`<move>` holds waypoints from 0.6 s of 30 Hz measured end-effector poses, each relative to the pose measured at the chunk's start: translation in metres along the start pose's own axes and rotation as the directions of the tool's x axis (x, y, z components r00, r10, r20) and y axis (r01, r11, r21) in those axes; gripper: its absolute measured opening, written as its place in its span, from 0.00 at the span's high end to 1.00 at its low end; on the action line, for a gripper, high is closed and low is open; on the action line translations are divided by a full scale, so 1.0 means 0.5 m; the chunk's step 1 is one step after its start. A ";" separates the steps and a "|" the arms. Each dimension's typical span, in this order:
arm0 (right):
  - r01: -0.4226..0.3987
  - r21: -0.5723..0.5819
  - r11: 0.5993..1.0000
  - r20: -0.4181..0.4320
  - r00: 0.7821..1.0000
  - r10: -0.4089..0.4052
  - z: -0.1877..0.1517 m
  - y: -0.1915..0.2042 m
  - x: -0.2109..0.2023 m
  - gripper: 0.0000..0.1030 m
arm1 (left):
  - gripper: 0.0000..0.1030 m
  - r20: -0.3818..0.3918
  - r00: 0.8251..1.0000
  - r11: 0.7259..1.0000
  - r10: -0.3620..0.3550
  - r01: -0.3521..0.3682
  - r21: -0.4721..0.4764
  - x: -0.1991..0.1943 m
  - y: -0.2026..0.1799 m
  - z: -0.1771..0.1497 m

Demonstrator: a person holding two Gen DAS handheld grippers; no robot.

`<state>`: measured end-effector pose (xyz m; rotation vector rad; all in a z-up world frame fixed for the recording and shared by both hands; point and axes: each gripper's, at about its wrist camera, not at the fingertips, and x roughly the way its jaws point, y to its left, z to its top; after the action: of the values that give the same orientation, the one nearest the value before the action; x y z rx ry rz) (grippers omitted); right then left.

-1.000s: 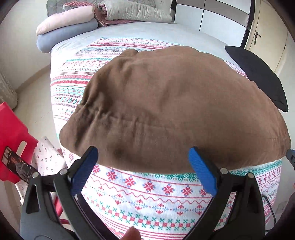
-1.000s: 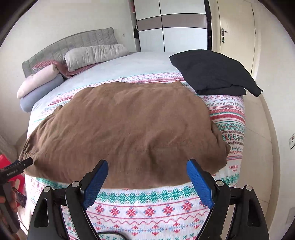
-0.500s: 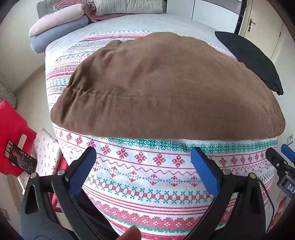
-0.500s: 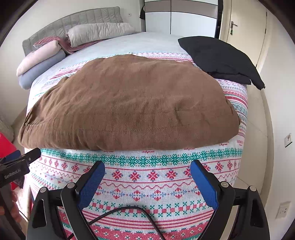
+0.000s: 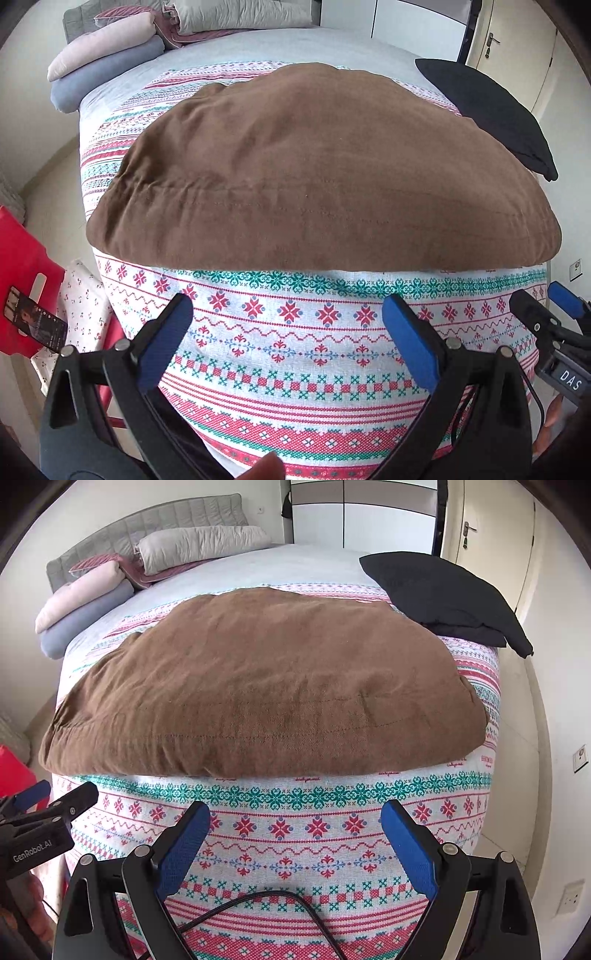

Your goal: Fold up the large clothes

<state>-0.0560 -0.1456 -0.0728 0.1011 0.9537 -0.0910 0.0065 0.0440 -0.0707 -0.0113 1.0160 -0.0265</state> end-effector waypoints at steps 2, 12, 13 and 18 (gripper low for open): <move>-0.002 -0.001 1.000 -0.002 1.000 0.002 -0.001 0.003 0.002 0.08 | 0.01 -0.004 1.000 1.000 -0.002 0.002 0.001 0.001 -0.001 -0.001; -0.005 0.000 1.000 -0.005 1.000 0.005 -0.004 0.006 0.003 0.08 | 0.01 -0.009 1.000 1.000 -0.005 0.005 0.011 0.001 -0.007 -0.004; -0.005 0.000 1.000 -0.006 1.000 0.005 -0.004 0.006 0.003 0.08 | 0.01 -0.010 1.000 1.000 -0.005 0.005 0.012 0.002 -0.007 -0.005; -0.008 -0.001 1.000 -0.007 1.000 0.008 -0.004 0.005 0.003 0.08 | 0.01 -0.009 1.000 1.000 -0.004 0.005 0.015 0.001 -0.008 -0.005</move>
<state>-0.0565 -0.1429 -0.0752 0.1045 0.9601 -0.0832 0.0045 0.0400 -0.0723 0.0006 1.0247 -0.0385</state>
